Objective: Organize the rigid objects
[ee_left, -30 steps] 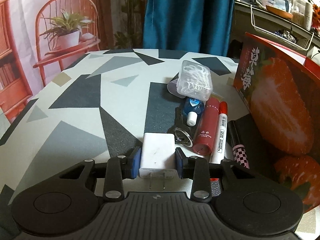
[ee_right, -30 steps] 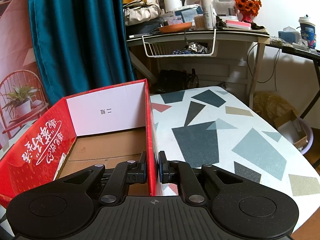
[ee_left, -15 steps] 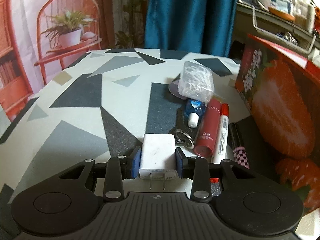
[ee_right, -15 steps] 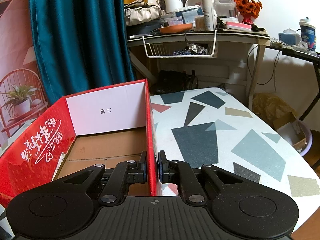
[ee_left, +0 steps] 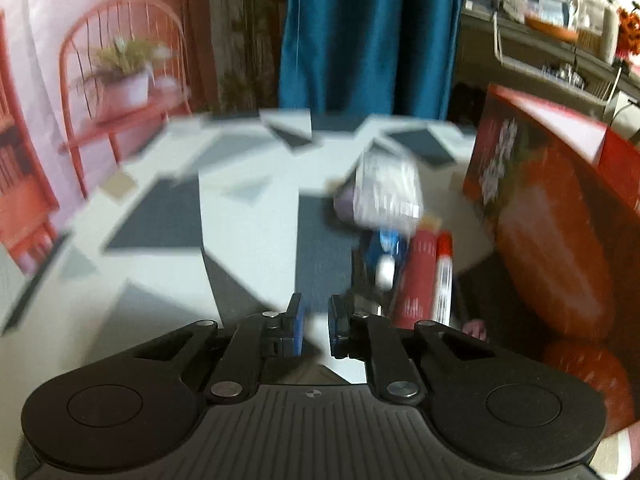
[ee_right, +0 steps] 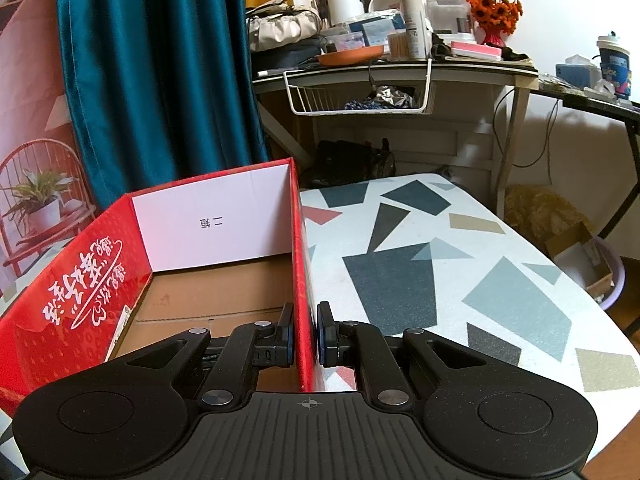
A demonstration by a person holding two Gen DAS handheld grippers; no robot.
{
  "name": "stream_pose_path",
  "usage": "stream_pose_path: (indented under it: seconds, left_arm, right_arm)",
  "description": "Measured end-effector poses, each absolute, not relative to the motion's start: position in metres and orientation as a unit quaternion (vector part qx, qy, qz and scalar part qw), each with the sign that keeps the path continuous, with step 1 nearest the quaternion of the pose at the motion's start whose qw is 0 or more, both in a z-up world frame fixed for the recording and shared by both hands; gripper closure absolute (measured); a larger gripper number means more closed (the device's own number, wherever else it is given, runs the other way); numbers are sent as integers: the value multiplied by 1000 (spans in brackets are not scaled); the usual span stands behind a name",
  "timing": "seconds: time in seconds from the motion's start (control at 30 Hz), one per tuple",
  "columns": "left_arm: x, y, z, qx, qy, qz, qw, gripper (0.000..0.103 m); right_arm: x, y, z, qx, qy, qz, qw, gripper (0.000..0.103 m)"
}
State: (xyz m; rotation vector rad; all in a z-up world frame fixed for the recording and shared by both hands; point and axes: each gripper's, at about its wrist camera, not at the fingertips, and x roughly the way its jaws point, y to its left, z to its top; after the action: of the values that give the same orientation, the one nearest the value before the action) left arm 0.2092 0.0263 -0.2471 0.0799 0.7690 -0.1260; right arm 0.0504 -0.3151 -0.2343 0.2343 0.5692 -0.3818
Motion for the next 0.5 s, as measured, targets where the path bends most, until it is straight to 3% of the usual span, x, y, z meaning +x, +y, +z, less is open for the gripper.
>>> stream_pose_path:
  seconds: [0.2, 0.33, 0.43, 0.5]
  left_arm:
    - [208, 40, -255, 4, 412, -61, 909, 88]
    - [206, 47, -253, -18, 418, -68, 906, 66]
    - [202, 51, -246, -33, 417, -78, 905, 65]
    - [199, 52, -241, -37, 428, -86, 899, 58]
  right_arm:
    - [50, -314, -234, 116, 279, -186, 935, 93]
    - [50, -313, -234, 118, 279, -186, 935, 93]
    - [49, -313, -233, 117, 280, -185, 935, 93]
    - [49, -312, -233, 117, 280, -184, 935, 93]
